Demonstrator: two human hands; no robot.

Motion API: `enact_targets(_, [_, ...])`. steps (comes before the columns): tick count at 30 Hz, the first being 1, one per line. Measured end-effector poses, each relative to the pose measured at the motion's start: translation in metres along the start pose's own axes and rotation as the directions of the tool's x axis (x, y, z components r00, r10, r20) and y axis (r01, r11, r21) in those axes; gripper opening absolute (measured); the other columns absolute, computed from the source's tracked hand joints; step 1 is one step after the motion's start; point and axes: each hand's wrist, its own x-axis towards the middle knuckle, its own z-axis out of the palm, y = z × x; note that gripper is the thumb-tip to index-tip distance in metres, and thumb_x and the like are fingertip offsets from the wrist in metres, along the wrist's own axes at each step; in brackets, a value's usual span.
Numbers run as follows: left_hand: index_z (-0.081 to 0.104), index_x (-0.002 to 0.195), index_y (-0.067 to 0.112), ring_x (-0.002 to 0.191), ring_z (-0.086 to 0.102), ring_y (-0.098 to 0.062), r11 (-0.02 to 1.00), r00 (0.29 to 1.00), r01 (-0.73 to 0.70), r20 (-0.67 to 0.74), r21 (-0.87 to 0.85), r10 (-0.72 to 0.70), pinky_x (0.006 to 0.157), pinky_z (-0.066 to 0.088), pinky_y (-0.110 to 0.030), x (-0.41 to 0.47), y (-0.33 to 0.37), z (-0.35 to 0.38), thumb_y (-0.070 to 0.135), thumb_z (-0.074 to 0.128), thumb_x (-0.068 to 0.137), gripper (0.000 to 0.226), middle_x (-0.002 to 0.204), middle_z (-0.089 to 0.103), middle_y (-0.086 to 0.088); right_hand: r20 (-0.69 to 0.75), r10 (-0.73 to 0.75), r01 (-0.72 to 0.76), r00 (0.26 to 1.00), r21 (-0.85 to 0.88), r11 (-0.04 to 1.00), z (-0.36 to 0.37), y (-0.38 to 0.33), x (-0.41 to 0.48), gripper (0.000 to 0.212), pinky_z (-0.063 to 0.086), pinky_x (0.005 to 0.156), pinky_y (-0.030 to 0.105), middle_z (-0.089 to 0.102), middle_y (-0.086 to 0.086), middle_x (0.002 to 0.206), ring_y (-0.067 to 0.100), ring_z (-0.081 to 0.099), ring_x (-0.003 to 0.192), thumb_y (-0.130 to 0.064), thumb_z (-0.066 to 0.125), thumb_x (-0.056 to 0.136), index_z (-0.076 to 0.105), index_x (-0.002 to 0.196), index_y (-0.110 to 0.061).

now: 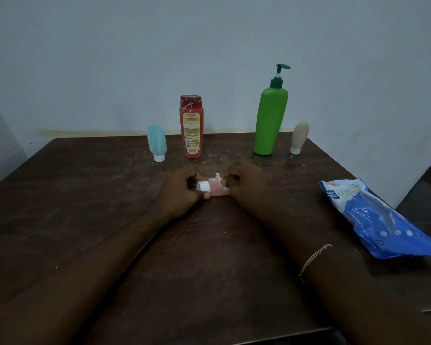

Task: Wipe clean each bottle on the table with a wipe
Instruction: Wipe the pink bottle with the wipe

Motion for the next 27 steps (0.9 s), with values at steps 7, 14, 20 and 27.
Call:
enact_targets(7, [0.067,0.093,0.021,0.097,0.062,-0.005,1.0,1.0,-0.009,-0.002,-0.009,0.009,0.073,0.045,-0.019,0.001,-0.002,0.0,0.013,0.083,0.074,0.026,0.104,0.068,0.009,0.04,-0.033,0.034,0.999,-0.024,0.999,-0.001,0.012,-0.006,0.021,0.044,0.075,0.014,0.065,0.003,0.111,0.006,0.053,0.089,-0.021,0.069,0.089,0.073,0.108,-0.015])
enact_targets(14, [0.067,0.091,0.02,0.095,0.062,-0.006,1.0,1.0,-0.024,-0.004,-0.014,0.024,0.077,0.05,-0.025,0.0,-0.003,0.001,0.016,0.083,0.074,0.024,0.099,0.068,0.008,0.057,-0.072,0.073,0.996,-0.014,0.997,0.007,-0.005,-0.004,0.021,0.045,0.083,0.022,0.062,0.001,0.113,0.006,0.052,0.092,-0.016,0.067,0.089,0.072,0.109,-0.014])
enact_targets(20, [0.064,0.093,0.018,0.1,0.06,-0.006,1.0,1.0,-0.015,0.01,0.011,0.015,0.075,0.047,-0.021,0.002,-0.004,0.002,0.013,0.083,0.074,0.027,0.105,0.067,0.009,-0.087,0.113,-0.105,0.99,0.089,0.99,-0.003,0.026,-0.004,0.017,0.038,0.064,0.009,0.071,0.003,0.099,0.002,0.053,0.075,-0.017,0.079,0.078,0.078,0.095,-0.013])
enact_targets(27, [0.057,0.098,0.022,0.099,0.06,-0.009,0.999,0.998,-0.012,0.069,0.036,0.009,0.081,0.055,-0.03,0.005,-0.008,0.003,0.025,0.084,0.076,0.034,0.108,0.064,0.007,-0.044,0.062,-0.059,0.997,0.076,0.995,0.007,0.011,-0.007,0.013,0.035,0.063,0.005,0.064,-0.006,0.1,-0.001,0.049,0.075,-0.017,0.077,0.08,0.076,0.093,-0.018])
